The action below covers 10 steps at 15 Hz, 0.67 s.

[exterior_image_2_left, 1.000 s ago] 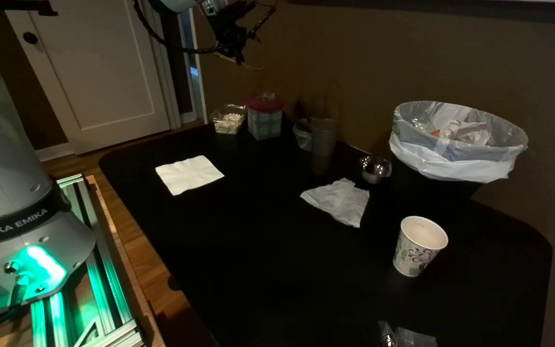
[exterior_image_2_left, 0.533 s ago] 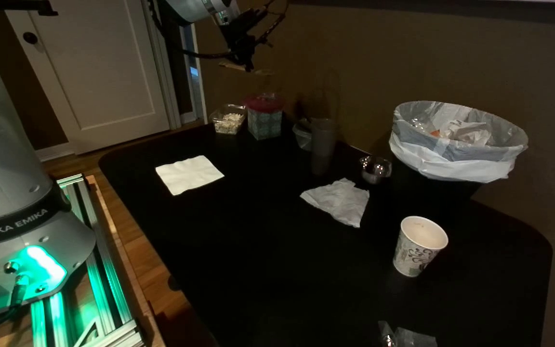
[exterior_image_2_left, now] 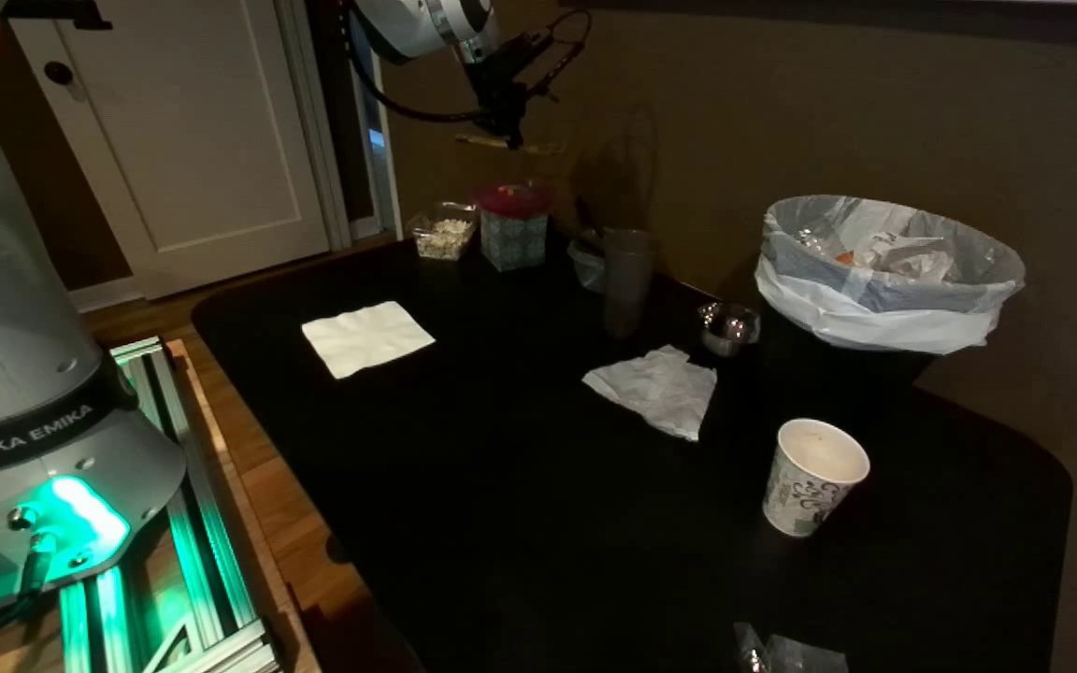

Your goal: Put the wooden spoon on the pink plate

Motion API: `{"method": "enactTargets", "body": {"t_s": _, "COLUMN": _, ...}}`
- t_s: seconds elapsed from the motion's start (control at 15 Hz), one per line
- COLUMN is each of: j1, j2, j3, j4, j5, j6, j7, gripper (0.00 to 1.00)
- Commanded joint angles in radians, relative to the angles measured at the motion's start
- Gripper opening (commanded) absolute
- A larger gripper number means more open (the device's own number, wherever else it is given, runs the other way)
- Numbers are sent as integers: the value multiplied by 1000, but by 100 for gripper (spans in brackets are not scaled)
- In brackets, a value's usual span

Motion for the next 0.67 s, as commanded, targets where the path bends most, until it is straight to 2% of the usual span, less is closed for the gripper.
{"method": "enactTargets", "body": {"t_s": 0.0, "j1": 16, "j2": 15, "j3": -20, "j4": 22, "j5": 19, "j6": -3, "j7": -9, "gripper": 14}}
{"method": "enactTargets", "body": {"t_s": 0.07, "j1": 17, "j2": 25, "j3": -21, "j4": 33, "j5": 20, "j6": -4, "j7": -10, "gripper": 4}}
{"method": "enactTargets", "body": {"t_s": 0.6, "j1": 18, "j2": 152, "j3": -10, "j4": 131, "j5": 51, "j6": -83, "j7": -89, "gripper": 4}}
